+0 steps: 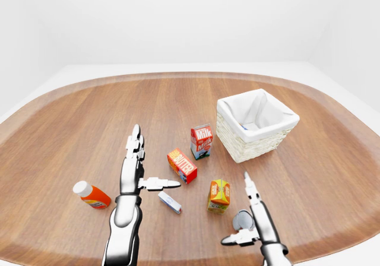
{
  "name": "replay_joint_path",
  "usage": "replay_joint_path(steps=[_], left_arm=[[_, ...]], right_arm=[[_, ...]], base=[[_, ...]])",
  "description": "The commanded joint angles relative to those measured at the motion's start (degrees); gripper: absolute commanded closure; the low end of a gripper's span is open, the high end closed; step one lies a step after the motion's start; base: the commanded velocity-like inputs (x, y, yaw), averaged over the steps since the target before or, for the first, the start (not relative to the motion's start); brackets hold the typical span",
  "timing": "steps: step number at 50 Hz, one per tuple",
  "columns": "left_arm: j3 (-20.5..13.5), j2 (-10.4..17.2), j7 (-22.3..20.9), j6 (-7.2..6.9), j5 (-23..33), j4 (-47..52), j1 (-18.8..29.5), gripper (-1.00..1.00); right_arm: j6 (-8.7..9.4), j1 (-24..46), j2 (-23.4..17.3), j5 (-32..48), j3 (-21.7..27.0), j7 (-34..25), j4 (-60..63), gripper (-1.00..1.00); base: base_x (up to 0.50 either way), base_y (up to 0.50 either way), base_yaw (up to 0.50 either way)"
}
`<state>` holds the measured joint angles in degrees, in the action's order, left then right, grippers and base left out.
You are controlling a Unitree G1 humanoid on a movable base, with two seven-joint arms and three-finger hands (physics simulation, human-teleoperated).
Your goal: Pick up the alphabet soup and the tomato sauce, and put them in the basket.
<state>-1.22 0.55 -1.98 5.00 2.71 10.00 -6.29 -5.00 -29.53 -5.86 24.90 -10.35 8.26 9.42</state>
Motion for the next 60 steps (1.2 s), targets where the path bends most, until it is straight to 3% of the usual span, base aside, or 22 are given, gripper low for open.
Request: replay_joint_path(steps=[1, 33, 60], left_arm=[[-0.3, -0.1, 0.5, 0.00, -0.3, 1.2, -0.2, -1.00], [-0.1, -0.2, 0.6, 0.00, -0.1, 1.5, -0.4, -1.00], [-0.2, -0.1, 0.5, 0.00, -0.1, 2.0, -0.3, -1.00]], right_arm=[[0.00, -1.0, 0.1, 0.2, 0.8, 0.1, -0.4, -1.00], [0.00, 1.7, 2.3, -1.1, 7.6, -2.9, -8.6, -1.00], [0.00, 4.0, 3.4, -0.7, 10.2, -4.2, -12.1, -1.00]], base=[[0.00, 0.00, 0.00], [0.00, 0.00, 0.00], [0.00, 0.00, 0.00]])
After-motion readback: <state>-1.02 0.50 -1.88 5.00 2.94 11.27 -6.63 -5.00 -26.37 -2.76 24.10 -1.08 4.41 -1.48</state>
